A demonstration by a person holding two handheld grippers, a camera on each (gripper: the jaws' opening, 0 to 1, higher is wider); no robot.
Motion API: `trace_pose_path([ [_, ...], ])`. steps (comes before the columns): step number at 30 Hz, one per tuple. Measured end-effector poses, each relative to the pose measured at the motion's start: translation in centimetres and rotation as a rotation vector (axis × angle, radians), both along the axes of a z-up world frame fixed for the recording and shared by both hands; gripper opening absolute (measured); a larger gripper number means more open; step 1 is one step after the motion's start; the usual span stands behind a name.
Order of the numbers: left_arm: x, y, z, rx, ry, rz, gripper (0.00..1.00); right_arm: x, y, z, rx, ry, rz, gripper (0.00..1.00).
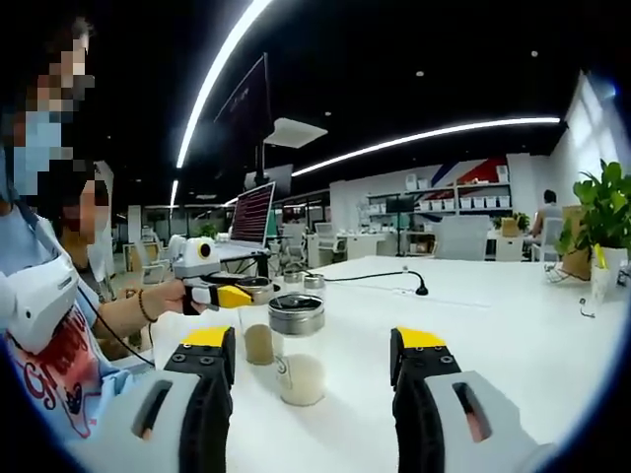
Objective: Rotate the seasoning bottle until the label or dispensing opening points toward the visible target arrow and the bottle remains upright within the marked orientation range
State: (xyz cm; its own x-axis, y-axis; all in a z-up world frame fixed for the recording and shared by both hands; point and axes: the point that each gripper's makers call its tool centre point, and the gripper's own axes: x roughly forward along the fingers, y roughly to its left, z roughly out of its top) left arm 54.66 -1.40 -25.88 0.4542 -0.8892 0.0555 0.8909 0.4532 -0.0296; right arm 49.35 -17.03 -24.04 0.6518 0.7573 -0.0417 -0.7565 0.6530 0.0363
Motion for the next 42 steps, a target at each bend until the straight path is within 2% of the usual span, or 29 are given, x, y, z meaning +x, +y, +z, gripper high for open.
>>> trace_pose_path([
  [3, 0.0, -0.1, 0.0, 0.008, -0.004, -0.028, 0.42, 0.2, -0.3, 0.2, -0.017, -0.023, -0.018, 0.81],
  [5, 0.0, -0.2, 0.0, 0.012, -0.002, -0.048, 0.42, 0.4, -0.5, 0.8, -0.034, -0.098, -0.034, 0.86],
  [8, -0.2, -0.3, -0.1, 0.033, -0.011, -0.069, 0.42, 0.6, -0.8, 1.4, 0.002, -0.123, -0.06, 0.98],
  [12, -0.1, -0.5, -0.2, 0.045, -0.015, -0.094, 0.42, 0.6, -0.7, 0.8, -0.049, -0.13, -0.061, 0.99],
  [22, -0.1, -0.6, -0.3, 0.077, -0.01, -0.156, 0.42, 0.5, 0.0, 0.4, -0.071, -0.134, -0.033, 0.99],
  [25, 0.0, -0.7, 0.0, 0.073, -0.055, -0.137, 0.46, 0.5, 0.0, 0.2, -0.106, -0.142, -0.033, 0.99],
  [28, 0.2, -0.6, 0.4, 0.045, -0.044, -0.109, 0.7, 0.6, -0.2, 0.0, -0.136, -0.147, -0.047, 0.99],
  [29, 0.4, -0.4, 0.5, 0.032, -0.017, -0.076, 0.73, 0.6, -0.3, -0.1, -0.139, -0.144, -0.05, 0.99],
  [30, 0.4, -0.3, 0.6, 0.017, 0.006, -0.057, 0.76, 0.8, -0.5, 0.0, -0.124, -0.13, -0.057, 0.99],
  [31, -0.2, -0.2, 1.0, -0.003, -0.001, -0.058, 0.8, 0.9, -0.6, 0.3, -0.066, -0.109, -0.066, 0.99],
  [32, -0.5, -0.1, 1.2, -0.017, -0.004, -0.047, 0.82, 1.0, -0.8, 0.4, -0.057, -0.11, -0.064, 0.99],
  [37, -0.9, 0.5, 1.5, -0.002, 0.003, 0.077, 0.83, 1.4, -1.4, 0.1, -0.078, -0.107, -0.086, 0.99],
  [41, -0.9, 1.1, 1.8, -0.048, 0.048, 0.156, 0.82, 1.4, -1.4, 0.1, -0.084, -0.108, -0.087, 0.99],
  [42, -1.0, 1.2, 1.8, -0.04, 0.036, 0.173, 0.82, 1.4, -1.4, 0.1, -0.088, -0.109, -0.088, 0.99],
])
